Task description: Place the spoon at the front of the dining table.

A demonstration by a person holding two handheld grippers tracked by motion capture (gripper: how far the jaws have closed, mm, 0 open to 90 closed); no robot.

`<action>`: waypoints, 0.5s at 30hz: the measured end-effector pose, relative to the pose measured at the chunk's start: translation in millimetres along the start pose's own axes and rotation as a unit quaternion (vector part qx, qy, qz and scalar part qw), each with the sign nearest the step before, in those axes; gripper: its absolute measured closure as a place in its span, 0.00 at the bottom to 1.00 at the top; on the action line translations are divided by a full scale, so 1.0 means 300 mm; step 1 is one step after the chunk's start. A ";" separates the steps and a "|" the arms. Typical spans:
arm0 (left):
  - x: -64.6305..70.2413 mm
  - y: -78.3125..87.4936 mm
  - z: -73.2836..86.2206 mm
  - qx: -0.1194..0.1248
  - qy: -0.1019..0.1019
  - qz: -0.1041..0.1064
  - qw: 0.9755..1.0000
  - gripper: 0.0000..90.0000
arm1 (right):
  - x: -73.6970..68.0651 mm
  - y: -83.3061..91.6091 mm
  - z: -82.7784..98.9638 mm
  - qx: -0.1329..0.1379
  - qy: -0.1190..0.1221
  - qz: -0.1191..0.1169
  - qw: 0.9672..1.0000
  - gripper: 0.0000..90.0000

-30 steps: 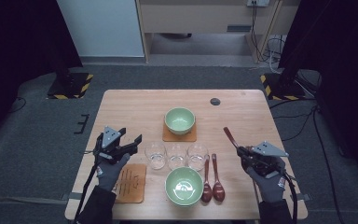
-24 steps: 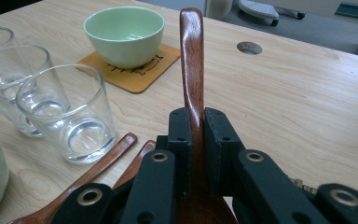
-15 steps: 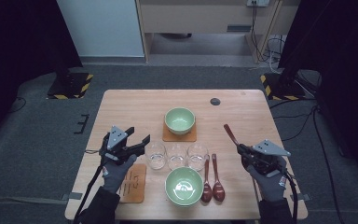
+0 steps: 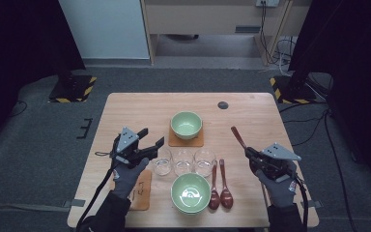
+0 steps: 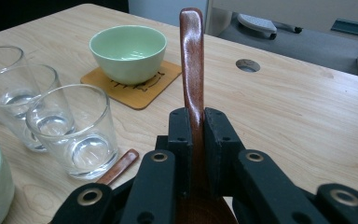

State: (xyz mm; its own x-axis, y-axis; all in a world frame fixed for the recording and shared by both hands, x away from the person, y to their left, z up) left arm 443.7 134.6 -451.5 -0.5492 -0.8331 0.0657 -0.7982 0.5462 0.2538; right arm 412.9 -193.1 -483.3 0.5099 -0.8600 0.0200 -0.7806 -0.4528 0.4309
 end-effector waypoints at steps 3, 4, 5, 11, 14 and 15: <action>0.023 -0.011 -0.012 0.007 0.004 0.010 1.000 0.30 | -0.001 0.001 -0.006 0.002 0.002 0.000 1.000 0.91; 0.028 -0.015 -0.014 0.006 0.001 0.012 1.000 0.30 | -0.002 0.001 -0.009 0.003 0.002 0.000 1.000 0.91; 0.033 -0.018 -0.018 0.006 0.000 0.013 1.000 0.30 | -0.002 0.001 -0.011 0.004 0.003 0.000 1.000 0.91; 0.066 -0.034 -0.046 0.012 -0.002 0.023 1.000 0.30 | -0.008 0.000 -0.025 0.010 0.006 -0.001 1.000 0.91; 0.084 -0.043 -0.055 0.013 -0.004 0.029 0.999 0.30 | -0.012 0.000 -0.031 0.012 0.008 -0.003 1.000 0.91; 0.089 -0.046 -0.057 0.013 -0.005 0.031 0.999 0.30 | -0.013 0.000 -0.033 0.012 0.008 -0.003 1.000 0.91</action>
State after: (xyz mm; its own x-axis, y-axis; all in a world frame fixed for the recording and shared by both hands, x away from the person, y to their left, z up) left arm 444.2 103.2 -436.8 -0.5996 -0.7972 0.0701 -0.7691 0.5982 0.2251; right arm 414.7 -187.5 -474.6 0.5195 -0.8539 0.0318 -0.7859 -0.4629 0.4099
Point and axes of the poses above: each handheld gripper's, and its own axes: y roughly backward along the jaws, z roughly out of its underside, x roughly to its right, the point moved 9 cm from there along -y, roughly forward along the jaws, and after that the axes turned 1 degree about -z, right-handed, at the moved point
